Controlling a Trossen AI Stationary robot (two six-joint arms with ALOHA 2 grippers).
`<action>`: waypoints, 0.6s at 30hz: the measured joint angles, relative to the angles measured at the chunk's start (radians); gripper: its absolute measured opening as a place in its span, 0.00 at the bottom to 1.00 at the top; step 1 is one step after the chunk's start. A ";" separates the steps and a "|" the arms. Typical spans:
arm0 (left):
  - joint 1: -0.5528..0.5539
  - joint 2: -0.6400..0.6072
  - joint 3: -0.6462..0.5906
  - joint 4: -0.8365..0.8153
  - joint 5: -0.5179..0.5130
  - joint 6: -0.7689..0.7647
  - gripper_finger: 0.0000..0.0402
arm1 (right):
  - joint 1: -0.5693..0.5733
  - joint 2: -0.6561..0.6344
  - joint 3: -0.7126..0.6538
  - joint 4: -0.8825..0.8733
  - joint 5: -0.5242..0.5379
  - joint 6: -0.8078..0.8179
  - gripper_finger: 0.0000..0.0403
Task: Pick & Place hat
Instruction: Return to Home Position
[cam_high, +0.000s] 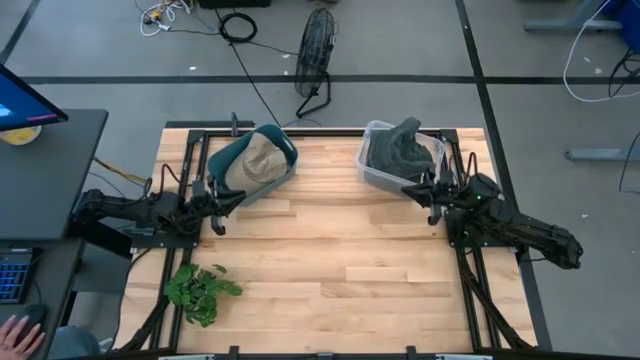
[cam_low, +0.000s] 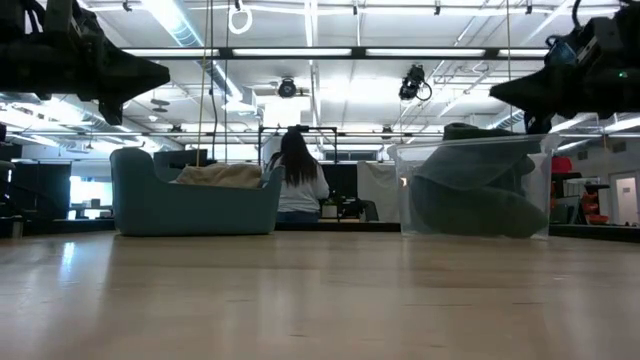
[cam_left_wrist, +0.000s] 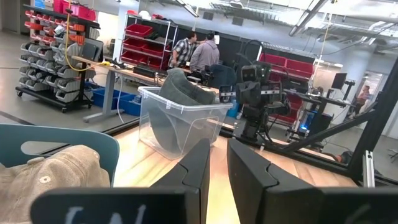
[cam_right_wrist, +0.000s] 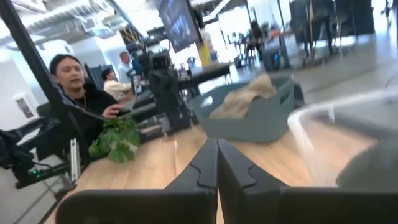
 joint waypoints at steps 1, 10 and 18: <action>0.000 0.000 0.000 0.000 0.000 0.000 0.14 | 0.004 0.000 0.002 0.008 0.004 -0.010 0.00; 0.000 0.000 0.000 0.000 0.000 0.000 0.14 | 0.019 -0.001 0.004 -0.022 0.155 -0.204 0.00; 0.000 0.000 0.000 0.000 0.000 0.000 0.14 | 0.019 -0.001 0.004 -0.027 0.176 -0.276 0.04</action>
